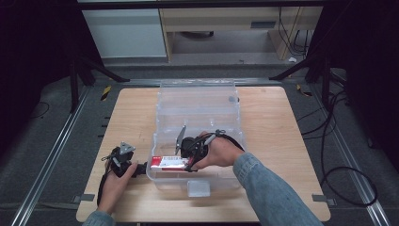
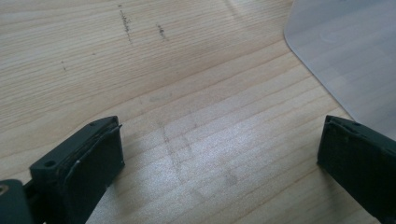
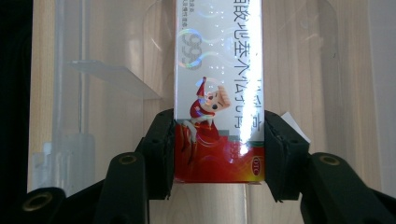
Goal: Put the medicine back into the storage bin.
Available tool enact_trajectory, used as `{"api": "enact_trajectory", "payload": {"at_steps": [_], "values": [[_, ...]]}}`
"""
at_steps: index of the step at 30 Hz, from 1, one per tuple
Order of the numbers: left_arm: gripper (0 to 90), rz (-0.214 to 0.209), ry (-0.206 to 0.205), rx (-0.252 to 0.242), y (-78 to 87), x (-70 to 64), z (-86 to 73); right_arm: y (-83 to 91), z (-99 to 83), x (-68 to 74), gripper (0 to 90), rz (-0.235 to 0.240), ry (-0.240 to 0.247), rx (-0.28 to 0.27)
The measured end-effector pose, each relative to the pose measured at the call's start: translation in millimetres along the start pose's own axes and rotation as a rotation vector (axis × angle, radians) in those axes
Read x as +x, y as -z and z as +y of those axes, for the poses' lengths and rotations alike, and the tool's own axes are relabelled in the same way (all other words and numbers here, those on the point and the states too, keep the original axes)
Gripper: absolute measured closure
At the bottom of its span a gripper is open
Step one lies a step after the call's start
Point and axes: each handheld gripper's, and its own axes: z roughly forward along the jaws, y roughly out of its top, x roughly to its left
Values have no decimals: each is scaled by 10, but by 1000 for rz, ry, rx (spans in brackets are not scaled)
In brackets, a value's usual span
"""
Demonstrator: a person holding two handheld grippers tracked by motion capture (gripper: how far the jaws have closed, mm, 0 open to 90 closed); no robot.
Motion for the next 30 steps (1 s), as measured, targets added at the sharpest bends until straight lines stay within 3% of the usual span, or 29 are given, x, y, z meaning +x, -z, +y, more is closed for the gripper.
{"api": "enact_trajectory", "payload": {"at_steps": [12, 30], "values": [[0, -1, 0, 0, 0, 1, 0, -78, -5, -4, 513, -11, 16, 18], [0, 0, -3, -1, -1, 2, 1, -301, -49, -25, 512, -2, 1, 51]]}}
